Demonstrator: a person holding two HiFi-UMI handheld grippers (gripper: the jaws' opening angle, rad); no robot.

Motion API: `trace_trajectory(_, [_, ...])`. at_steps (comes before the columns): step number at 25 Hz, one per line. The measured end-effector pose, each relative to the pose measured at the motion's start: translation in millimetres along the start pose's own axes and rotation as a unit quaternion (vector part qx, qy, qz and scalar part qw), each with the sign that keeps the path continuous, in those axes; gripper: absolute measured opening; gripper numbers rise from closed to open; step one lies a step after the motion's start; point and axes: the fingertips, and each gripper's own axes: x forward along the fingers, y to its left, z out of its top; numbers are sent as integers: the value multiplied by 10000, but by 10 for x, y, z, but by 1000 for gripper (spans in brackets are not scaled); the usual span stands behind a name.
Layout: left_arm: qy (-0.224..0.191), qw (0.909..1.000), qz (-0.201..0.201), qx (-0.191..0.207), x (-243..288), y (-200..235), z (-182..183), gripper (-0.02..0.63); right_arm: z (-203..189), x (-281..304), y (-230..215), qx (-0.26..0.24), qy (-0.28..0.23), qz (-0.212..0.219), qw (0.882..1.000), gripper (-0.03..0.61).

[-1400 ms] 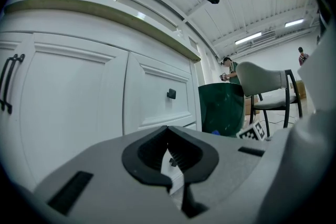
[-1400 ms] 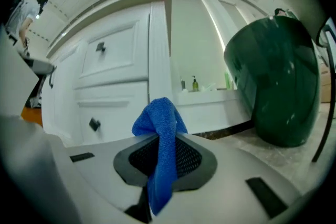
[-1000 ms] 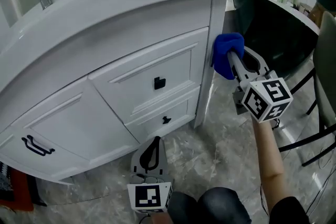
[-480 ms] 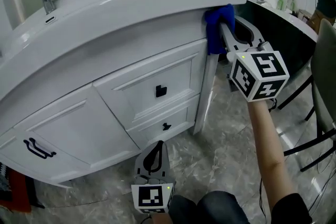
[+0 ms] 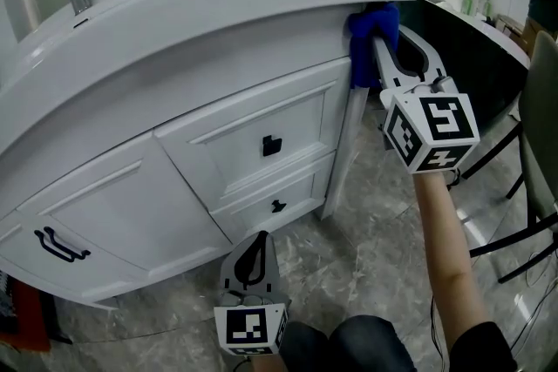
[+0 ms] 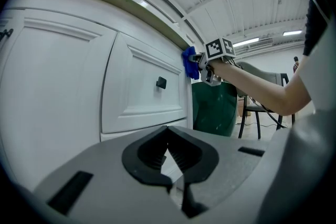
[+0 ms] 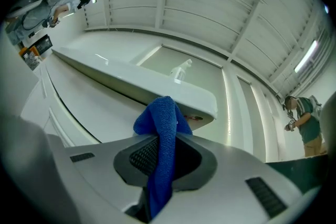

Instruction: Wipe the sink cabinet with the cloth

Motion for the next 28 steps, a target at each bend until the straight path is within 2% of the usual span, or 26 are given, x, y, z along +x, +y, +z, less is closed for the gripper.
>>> trace_trajectory(20, [48,9999,110,4,-28,23,-7,5,-547,-235,189,94,239,149,9996,57])
trace_trajectory(28, [64,10000,34,31,-11,-33,8,5,-756,-313,264,93,359,192,9991,57])
